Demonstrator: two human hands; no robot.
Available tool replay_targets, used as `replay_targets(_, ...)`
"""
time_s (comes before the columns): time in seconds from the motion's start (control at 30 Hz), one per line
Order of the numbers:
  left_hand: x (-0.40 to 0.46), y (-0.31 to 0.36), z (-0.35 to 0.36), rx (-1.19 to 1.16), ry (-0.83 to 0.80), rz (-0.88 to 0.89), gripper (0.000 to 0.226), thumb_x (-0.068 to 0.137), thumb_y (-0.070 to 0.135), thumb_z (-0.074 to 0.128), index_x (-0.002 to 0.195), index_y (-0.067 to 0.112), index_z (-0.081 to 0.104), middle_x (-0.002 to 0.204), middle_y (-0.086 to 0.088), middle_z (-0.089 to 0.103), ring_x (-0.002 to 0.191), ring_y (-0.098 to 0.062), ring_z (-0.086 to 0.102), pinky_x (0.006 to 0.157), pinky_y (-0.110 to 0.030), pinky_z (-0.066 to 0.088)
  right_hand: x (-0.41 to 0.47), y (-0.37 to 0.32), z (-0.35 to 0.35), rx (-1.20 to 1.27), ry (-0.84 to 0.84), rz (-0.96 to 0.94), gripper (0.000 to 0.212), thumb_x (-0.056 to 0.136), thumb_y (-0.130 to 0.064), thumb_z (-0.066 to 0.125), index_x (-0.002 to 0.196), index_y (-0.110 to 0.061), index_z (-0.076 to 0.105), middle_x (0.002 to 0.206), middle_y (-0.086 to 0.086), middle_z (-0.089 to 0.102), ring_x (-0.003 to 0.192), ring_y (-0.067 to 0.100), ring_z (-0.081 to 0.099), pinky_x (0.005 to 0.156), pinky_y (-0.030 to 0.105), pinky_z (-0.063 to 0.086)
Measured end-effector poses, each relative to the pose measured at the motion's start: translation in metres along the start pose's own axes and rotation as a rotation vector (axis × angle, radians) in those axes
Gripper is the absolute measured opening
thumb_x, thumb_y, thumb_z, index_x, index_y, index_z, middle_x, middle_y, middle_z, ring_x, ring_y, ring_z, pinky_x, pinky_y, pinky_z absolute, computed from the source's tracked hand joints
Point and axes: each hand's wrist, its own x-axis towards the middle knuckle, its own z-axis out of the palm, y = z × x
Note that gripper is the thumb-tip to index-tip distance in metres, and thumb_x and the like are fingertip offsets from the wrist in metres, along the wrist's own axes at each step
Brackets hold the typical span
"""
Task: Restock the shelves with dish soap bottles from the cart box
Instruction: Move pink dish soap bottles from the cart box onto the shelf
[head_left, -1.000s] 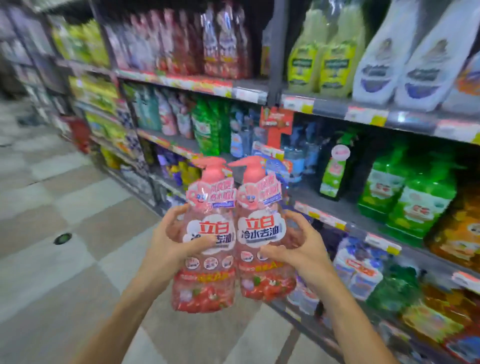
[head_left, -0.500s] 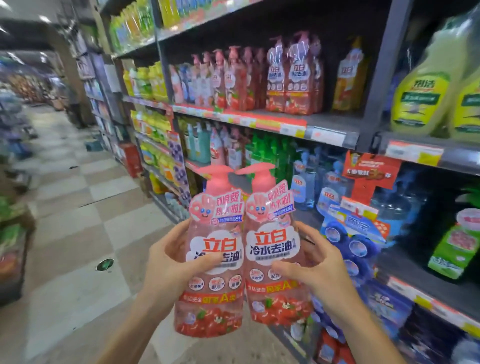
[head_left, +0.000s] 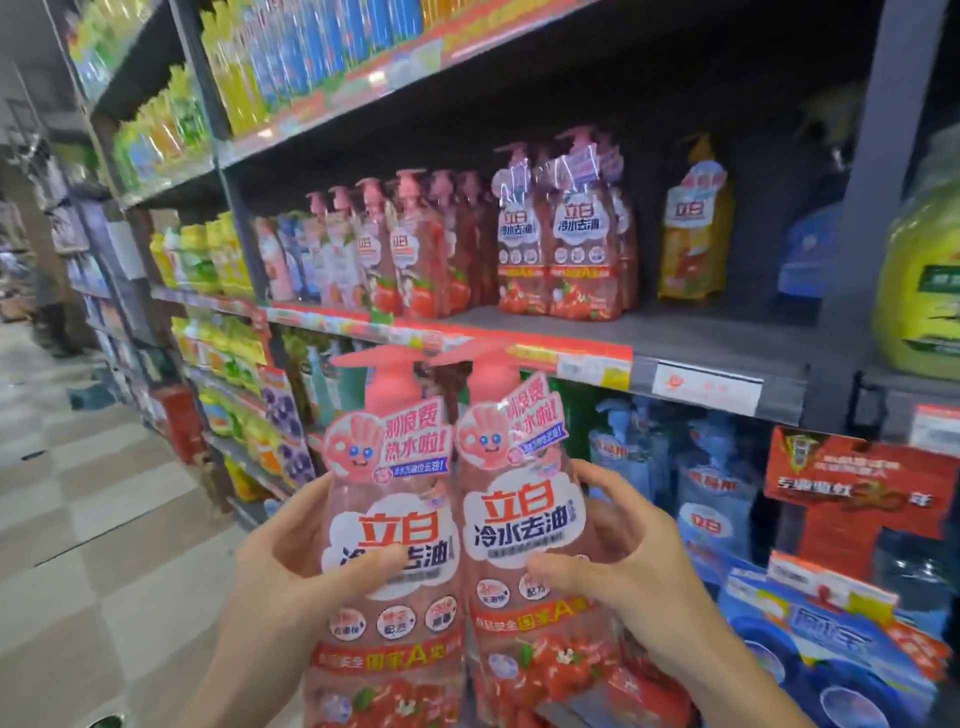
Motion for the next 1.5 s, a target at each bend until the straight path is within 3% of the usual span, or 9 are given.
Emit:
replay_targets(0.13,0.067,-0.004,0.005,-0.009,-0.002,0.024,0.120,0.004,0.052,0.096,0.117,0.023,0.069,0.104,-0.008,0.076,0.092,-0.036,0.072,0.084,-0.054,0.054,0.046,-0.006,-0.008,-0.052,0.080,-0.063,0.076,0.055,-0.016,0.095,0.121,-0.033,0.060,0.101,-0.009,0.077,0.095,0.003,0.071,0.073,0.013,0.052)
replay_targets(0.3,0.152,0.007,0.026,-0.112,-0.077,0.141,0.095,0.000,0.054,0.093,0.090,0.031,0.078,0.089,-0.005,0.078,0.077,-0.027,0.075,0.057,-0.034,0.059,0.110,-0.025,-0.022,-0.109,0.188,-0.148,0.063,0.060,-0.021,0.088,0.116,-0.038,0.064,0.104,-0.009,0.076,0.100,0.007,0.070,0.077,0.023,0.057)
replay_targets(0.4,0.205,0.014,0.034,-0.169,-0.107,0.194,0.104,-0.001,0.055,0.092,0.099,0.029,0.077,0.092,0.000,0.078,0.080,-0.023,0.076,0.056,-0.033,0.059,0.151,-0.040,-0.029,-0.125,0.252,-0.200,0.067,0.059,-0.023,0.088,0.119,-0.037,0.061,0.104,-0.013,0.076,0.098,0.004,0.071,0.073,0.021,0.057)
replay_targets(0.6,0.325,0.040,0.051,-0.237,-0.330,0.361,0.073,0.024,0.046,0.093,0.090,0.020,0.076,0.089,-0.005,0.077,0.072,-0.026,0.075,0.058,-0.035,0.059,0.232,-0.070,-0.035,-0.163,0.412,-0.382,0.075,0.061,-0.039,0.088,0.130,-0.028,0.061,0.119,-0.002,0.073,0.115,0.024,0.066,0.096,0.052,0.053)
replay_targets(0.7,0.379,0.045,0.066,-0.298,-0.450,0.421,0.051,0.044,0.024,0.087,0.093,0.020,0.074,0.092,-0.004,0.077,0.076,-0.025,0.075,0.061,-0.034,0.059,0.267,-0.081,-0.035,-0.151,0.499,-0.449,0.069,0.064,-0.032,0.089,0.128,-0.025,0.063,0.115,0.002,0.074,0.109,0.026,0.070,0.087,0.047,0.057)
replay_targets(0.8,0.419,0.040,0.081,-0.376,-0.497,0.457,0.048,0.055,0.023,0.080,0.102,0.020,0.068,0.095,-0.004,0.077,0.082,-0.025,0.075,0.067,-0.037,0.059,0.292,-0.082,-0.033,-0.170,0.580,-0.481,0.069,0.063,-0.032,0.086,0.127,-0.022,0.063,0.111,0.000,0.075,0.104,0.022,0.072,0.080,0.037,0.059)
replay_targets(1.27,0.492,-0.014,0.118,-0.527,-0.651,0.411,0.055,0.045,0.027,0.079,0.098,0.029,0.070,0.092,-0.007,0.077,0.075,-0.024,0.075,0.059,-0.029,0.058,0.317,-0.050,-0.038,-0.146,0.701,-0.415,0.080,0.045,-0.050,0.095,0.118,-0.034,0.069,0.109,0.007,0.076,0.102,0.024,0.073,0.074,0.028,0.060)
replay_targets(1.4,0.497,-0.020,0.119,-0.532,-0.647,0.423,0.056,0.050,0.012,0.081,0.102,0.028,0.066,0.093,-0.006,0.077,0.078,-0.024,0.075,0.059,-0.028,0.058,0.317,-0.049,-0.033,-0.135,0.725,-0.405,0.079,0.051,-0.046,0.094,0.123,-0.033,0.063,0.110,0.007,0.075,0.101,0.024,0.073,0.074,0.028,0.059)
replay_targets(1.5,0.495,-0.023,0.117,-0.495,-0.630,0.485,0.068,0.049,0.037,0.091,0.109,0.035,0.061,0.103,0.000,0.075,0.087,-0.020,0.075,0.067,-0.029,0.060,0.315,-0.045,-0.032,-0.111,0.760,-0.412,0.064,0.068,-0.025,0.085,0.125,-0.030,0.057,0.107,0.006,0.076,0.098,0.022,0.074,0.072,0.028,0.059)
